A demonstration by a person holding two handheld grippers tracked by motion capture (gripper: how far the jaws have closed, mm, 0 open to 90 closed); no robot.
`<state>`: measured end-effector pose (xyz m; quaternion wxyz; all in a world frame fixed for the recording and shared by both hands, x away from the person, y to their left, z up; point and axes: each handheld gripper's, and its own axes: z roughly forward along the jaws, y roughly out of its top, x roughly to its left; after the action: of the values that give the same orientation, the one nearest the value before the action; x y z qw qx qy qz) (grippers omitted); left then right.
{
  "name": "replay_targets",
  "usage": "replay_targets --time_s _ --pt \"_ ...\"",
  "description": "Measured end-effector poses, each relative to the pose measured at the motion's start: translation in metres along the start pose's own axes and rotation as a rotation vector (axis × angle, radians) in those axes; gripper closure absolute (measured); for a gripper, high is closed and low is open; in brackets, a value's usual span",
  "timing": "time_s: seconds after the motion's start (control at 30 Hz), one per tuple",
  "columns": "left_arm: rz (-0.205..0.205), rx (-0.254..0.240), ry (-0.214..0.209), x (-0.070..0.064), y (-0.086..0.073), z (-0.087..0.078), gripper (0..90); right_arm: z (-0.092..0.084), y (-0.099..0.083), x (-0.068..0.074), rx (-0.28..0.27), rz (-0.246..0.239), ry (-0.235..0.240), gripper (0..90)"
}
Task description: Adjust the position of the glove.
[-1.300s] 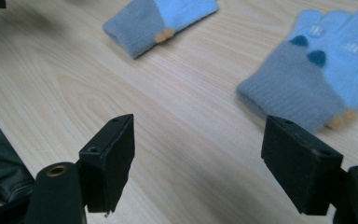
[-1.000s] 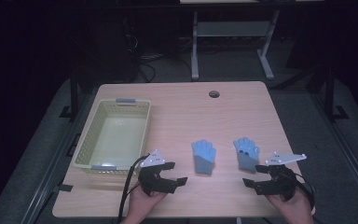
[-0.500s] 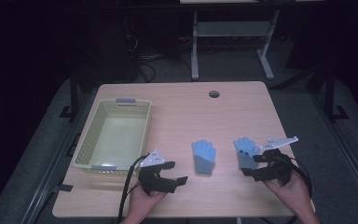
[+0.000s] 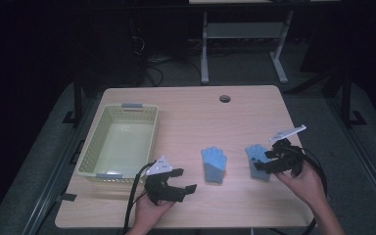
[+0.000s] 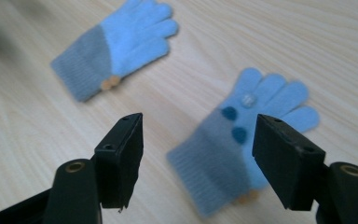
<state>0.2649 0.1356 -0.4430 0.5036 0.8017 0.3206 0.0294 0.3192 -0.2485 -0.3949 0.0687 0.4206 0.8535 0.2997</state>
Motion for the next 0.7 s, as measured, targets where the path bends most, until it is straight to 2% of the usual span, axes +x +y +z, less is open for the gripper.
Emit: replay_targets --time_s 0.23,0.47,0.5,0.53,0.7 --pt "-0.005 0.004 -0.005 0.001 0.000 0.000 20.8 0.009 0.003 -0.014 0.022 0.037 -0.024 37.2" --pt "-0.011 0.010 -0.002 0.001 -0.002 0.001 20.8 0.028 0.004 -0.023 0.106 0.062 -0.050 46.8" --pt "-0.011 0.010 -0.002 0.001 -0.002 0.001 20.8 0.028 0.004 -0.023 0.106 0.062 -0.050 46.8" --pt "-0.008 0.007 -0.003 0.001 -0.001 0.001 20.8 0.032 0.004 -0.024 0.129 0.054 -0.055 48.4" --pt "-0.011 0.008 -0.004 0.002 -0.001 0.001 20.8 0.038 0.004 -0.025 0.160 0.059 -0.052 53.6"
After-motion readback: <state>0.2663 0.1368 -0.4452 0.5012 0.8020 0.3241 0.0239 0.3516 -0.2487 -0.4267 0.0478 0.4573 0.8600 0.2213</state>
